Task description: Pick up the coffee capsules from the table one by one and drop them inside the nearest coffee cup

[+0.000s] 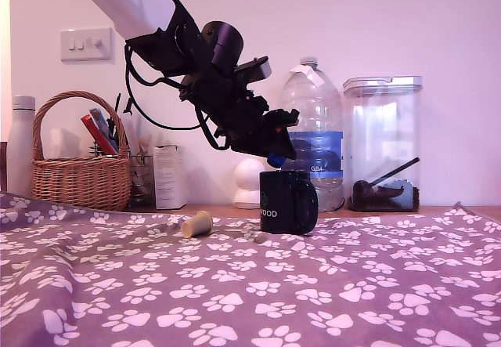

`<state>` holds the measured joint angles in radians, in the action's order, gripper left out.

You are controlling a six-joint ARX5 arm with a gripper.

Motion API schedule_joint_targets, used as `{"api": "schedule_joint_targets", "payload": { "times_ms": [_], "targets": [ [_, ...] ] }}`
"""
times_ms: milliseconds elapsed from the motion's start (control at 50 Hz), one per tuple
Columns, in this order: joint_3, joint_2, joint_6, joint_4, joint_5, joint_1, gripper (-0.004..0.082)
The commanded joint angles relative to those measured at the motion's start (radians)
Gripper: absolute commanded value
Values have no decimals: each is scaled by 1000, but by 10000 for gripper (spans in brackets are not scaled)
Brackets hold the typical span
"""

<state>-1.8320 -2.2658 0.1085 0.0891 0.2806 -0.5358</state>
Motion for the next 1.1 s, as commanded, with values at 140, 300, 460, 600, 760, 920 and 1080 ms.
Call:
{"api": "schedule_joint_targets", "payload": {
  "times_ms": [140, 300, 460, 600, 760, 920, 1080],
  "targets": [
    [-5, -33, 5, -80, -2, 6, 574],
    [-5, -33, 5, -114, -2, 6, 574],
    [-5, -33, 5, -109, -2, 7, 571],
    [-5, -33, 5, -112, -1, 11, 554],
    [-5, -31, 5, -113, -1, 18, 300],
    [-5, -30, 5, -125, -1, 27, -22],
    [-4, -24, 5, -138, 0, 30, -20]
  ]
}}
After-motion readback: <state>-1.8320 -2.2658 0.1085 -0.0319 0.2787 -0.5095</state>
